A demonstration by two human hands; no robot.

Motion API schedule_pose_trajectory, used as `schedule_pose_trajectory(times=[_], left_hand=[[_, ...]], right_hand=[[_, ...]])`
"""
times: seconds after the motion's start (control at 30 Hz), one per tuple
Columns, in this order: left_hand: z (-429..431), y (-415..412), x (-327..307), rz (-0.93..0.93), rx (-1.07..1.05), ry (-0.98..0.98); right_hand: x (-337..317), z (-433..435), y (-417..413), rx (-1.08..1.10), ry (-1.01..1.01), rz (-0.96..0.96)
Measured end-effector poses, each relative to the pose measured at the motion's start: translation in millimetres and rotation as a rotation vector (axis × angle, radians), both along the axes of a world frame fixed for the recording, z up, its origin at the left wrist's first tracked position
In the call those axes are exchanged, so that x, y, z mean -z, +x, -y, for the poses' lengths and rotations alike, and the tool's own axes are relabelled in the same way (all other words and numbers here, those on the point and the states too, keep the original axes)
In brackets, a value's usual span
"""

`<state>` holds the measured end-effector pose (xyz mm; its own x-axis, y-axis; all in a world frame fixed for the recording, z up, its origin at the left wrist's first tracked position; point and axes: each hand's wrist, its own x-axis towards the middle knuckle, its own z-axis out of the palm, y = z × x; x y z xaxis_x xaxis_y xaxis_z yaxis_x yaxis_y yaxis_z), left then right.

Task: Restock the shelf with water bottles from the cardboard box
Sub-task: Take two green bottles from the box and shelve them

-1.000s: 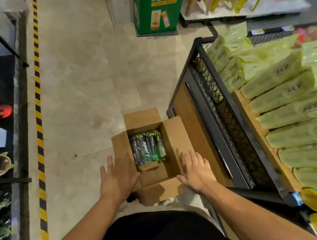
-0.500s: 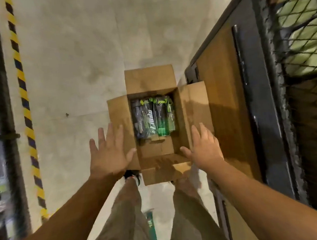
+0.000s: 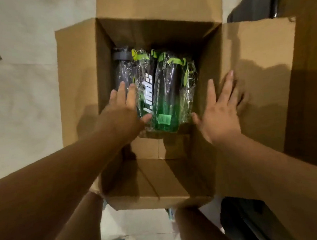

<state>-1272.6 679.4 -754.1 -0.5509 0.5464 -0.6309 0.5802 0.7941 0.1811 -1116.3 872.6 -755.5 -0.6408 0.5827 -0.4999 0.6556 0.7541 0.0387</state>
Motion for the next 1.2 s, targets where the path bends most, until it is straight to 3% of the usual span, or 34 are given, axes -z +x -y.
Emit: schedule_pose_trajectory(times=[0.17, 0.23, 0.4, 0.57, 0.7, 0.9, 1.07, 1.13, 1.2], left_hand=[[-26.2, -8.3, 59.0, 0.112, -0.629, 0.091], [-37.8, -15.0, 71.0, 0.075, -0.715, 0.053], [-52.8, -18.5, 84.3, -0.007, -0.642, -0.095], [-29.6, -18.3, 88.1, -0.121, -0.461, -0.012], [-17.7, -48.9, 81.6, -0.021, -0.516, 0.023], [-7.6, -74.2, 60.1, 0.253, -0.625, 0.157], [19.5, -51.5, 16.2, 0.502, -0.816, 0.422], [36.2, -31.5, -9.3, 0.492, -0.803, 0.486], [53.3, -15.9, -27.2, 0.470, -0.768, 0.544]], right_hand=[[24.6, 5.1, 6.5, 0.040, 0.121, -0.137], [28.4, 4.7, 6.1, 0.019, 0.141, -0.143], [30.9, 4.9, 6.4, 0.035, 0.145, -0.159], [27.5, 9.9, 2.0, 0.076, 0.117, -0.177], [30.6, 28.0, -9.9, 0.150, -0.047, -0.236], [26.5, 31.9, -18.1, 0.215, -0.043, -0.189], [3.2, 36.5, -33.1, -0.114, 0.019, -0.131], [3.4, 45.7, -54.3, -0.077, -0.187, -0.169], [17.7, 55.1, -80.0, 0.218, -0.456, -0.125]])
